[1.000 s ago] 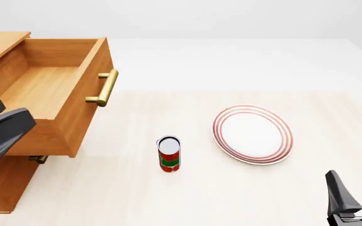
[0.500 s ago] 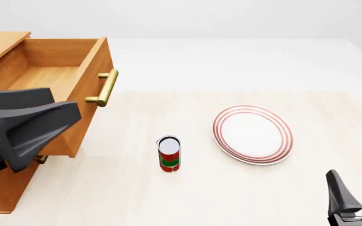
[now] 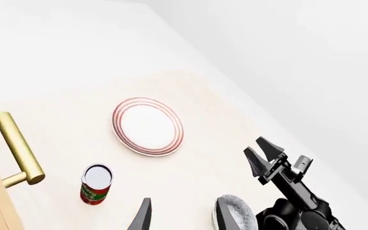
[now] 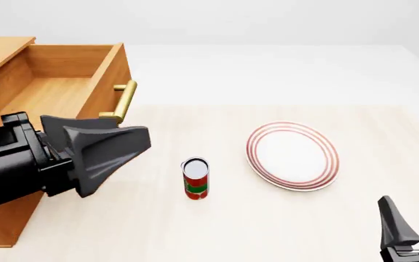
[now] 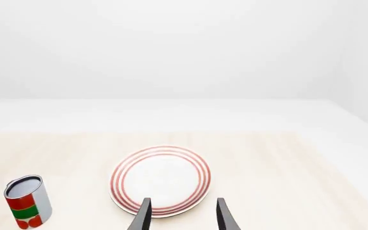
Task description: Put the bowl in the top drawer of the cabinet.
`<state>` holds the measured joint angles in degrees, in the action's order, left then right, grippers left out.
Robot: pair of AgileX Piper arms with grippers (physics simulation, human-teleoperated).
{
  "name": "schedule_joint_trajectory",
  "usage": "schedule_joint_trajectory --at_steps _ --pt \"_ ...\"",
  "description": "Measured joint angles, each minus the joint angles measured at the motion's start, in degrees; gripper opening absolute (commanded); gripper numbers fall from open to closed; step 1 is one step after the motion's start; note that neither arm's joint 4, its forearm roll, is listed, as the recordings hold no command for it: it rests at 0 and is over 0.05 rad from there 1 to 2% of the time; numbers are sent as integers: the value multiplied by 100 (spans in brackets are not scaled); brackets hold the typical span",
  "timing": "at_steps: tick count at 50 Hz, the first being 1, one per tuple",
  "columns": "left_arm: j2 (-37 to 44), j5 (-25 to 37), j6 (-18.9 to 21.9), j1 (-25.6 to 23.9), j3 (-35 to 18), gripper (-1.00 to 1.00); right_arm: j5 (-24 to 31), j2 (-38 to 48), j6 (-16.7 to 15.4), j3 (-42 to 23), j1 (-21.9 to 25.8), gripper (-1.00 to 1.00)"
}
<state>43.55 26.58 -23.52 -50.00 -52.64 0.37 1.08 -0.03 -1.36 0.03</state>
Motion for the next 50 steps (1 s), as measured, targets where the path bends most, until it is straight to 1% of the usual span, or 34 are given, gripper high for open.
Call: schedule_joint_trajectory --at_steps 9,19,33,50 --pt "476 -375 -486 -323 178 100 2 1 0 -3 0 100" --pt "826 -668 -817 -539 335 100 3 2 0 -4 0 100" --pt "1216 -950 -1092 -781 485 100 3 2 0 -5 0 100" --pt "1761 -1209 -1263 -952 512 100 3 2 0 -5 0 100"
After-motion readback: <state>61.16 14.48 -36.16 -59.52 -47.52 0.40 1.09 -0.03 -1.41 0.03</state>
